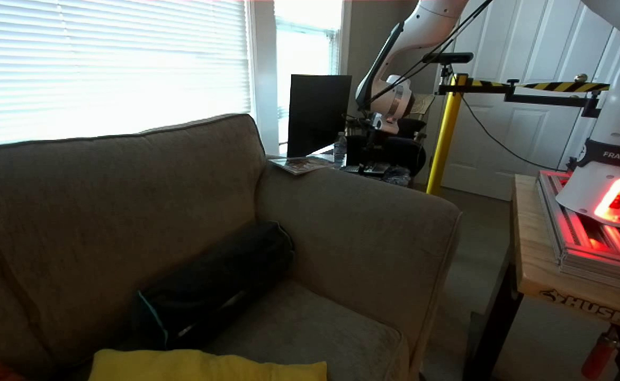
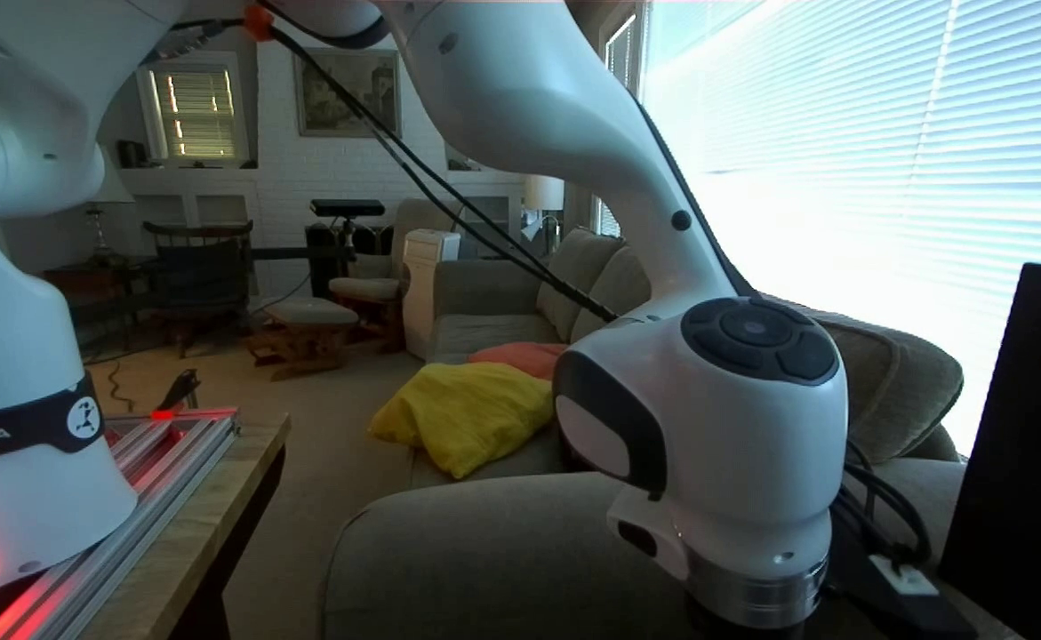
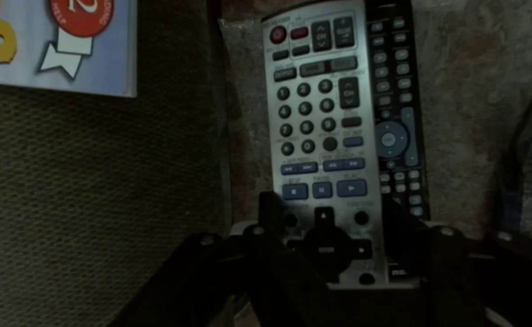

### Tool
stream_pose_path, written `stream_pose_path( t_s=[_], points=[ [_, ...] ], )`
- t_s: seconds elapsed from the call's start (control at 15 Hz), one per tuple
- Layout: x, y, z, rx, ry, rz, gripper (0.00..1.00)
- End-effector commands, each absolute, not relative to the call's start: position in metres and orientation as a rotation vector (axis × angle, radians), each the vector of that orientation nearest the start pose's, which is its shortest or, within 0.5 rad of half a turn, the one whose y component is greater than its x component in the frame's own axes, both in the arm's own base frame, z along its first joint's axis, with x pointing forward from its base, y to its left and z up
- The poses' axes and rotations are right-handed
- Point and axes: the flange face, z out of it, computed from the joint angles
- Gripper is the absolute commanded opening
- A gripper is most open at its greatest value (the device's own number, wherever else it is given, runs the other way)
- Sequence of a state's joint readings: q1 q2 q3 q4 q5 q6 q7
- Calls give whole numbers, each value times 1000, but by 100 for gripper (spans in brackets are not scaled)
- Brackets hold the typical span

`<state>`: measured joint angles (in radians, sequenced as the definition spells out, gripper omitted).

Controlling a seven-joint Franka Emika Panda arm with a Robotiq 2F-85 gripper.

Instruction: Take the remote controller off of the armrest and put it on the table

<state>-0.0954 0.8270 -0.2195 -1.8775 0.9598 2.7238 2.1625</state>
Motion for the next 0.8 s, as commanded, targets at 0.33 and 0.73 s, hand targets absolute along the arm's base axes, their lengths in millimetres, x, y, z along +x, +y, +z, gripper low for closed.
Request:
stream_pose_path(
  t_s=[0.33, 0.73],
  points=[
    [567, -216, 74, 188, 2916, 215, 31],
    [560, -223, 98, -179, 2872, 238, 31]
  ],
)
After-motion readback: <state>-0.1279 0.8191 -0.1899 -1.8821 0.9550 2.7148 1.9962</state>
